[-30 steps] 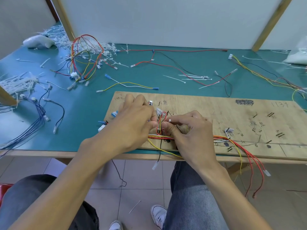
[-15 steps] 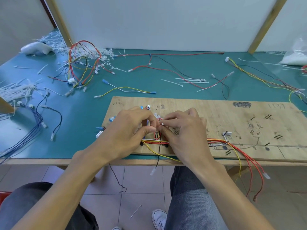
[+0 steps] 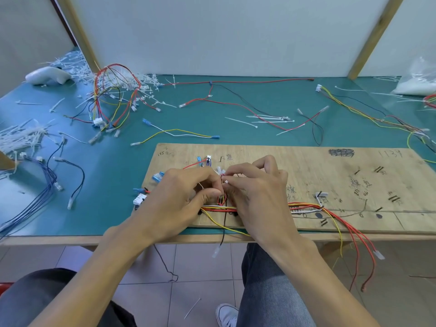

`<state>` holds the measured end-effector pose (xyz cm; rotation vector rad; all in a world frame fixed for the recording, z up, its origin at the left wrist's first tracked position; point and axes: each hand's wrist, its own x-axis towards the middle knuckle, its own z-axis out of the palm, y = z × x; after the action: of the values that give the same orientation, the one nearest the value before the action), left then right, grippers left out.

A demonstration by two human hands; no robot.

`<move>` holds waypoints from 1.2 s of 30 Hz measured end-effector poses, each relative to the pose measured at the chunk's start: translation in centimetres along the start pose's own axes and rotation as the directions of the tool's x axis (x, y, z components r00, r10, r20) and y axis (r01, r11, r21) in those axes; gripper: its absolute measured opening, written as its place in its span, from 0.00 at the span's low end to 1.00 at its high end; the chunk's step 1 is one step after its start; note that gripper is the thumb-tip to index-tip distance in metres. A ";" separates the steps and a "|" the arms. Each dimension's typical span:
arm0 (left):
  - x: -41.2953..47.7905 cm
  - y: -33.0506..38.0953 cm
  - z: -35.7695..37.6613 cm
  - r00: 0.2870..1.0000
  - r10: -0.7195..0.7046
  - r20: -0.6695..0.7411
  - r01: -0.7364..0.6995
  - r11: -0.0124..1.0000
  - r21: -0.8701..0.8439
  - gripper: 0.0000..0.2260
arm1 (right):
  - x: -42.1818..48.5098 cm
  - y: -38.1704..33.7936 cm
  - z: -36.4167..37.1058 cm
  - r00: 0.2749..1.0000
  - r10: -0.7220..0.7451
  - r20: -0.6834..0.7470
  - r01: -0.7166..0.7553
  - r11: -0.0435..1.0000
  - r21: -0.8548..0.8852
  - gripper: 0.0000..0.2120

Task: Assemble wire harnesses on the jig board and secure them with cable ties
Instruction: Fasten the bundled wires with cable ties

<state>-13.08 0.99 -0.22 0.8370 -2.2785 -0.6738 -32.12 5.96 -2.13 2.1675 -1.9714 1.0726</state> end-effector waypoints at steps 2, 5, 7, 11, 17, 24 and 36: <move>0.1 -0.1 0.0 1.000 -0.015 0.012 0.015 0.999 -0.045 0.04 | 0.1 0.0 -0.3 0.999 -0.034 0.004 0.034 0.998 -0.057 0.08; 0.4 -0.3 0.2 0.998 -0.061 0.010 0.062 0.995 -0.082 0.04 | 0.4 0.1 -0.7 0.995 -0.098 0.013 0.099 0.983 -0.152 0.10; 0.5 -0.4 0.3 0.994 -0.110 -0.001 0.109 0.989 -0.105 0.07 | 0.6 0.2 -0.7 0.992 -0.125 0.012 0.125 0.978 -0.167 0.10; 1.2 -0.4 0.3 0.974 -0.227 -0.016 0.221 0.959 -0.180 0.09 | 0.5 0.6 -0.1 0.996 -0.083 -0.019 0.082 0.994 -0.078 0.05; 1.7 -0.2 0.5 0.961 -0.278 0.012 0.275 0.940 -0.201 0.07 | 0.1 1.1 -0.2 0.998 -0.065 -0.004 0.065 0.998 -0.018 0.04; 1.7 -0.4 0.5 0.963 -0.267 0.021 0.265 0.939 -0.218 0.03 | -0.3 1.1 -0.4 0.996 -0.084 0.035 0.084 0.996 0.005 0.09; 2.0 -0.1 0.5 0.971 -0.235 0.033 0.238 0.958 -0.158 0.04 | -0.5 1.4 -0.5 0.994 -0.092 0.051 0.092 0.996 0.014 0.06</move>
<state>-14.57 -0.35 0.15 1.0378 -2.1203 -0.9596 -33.60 6.30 -2.61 2.2900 -1.8687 1.0274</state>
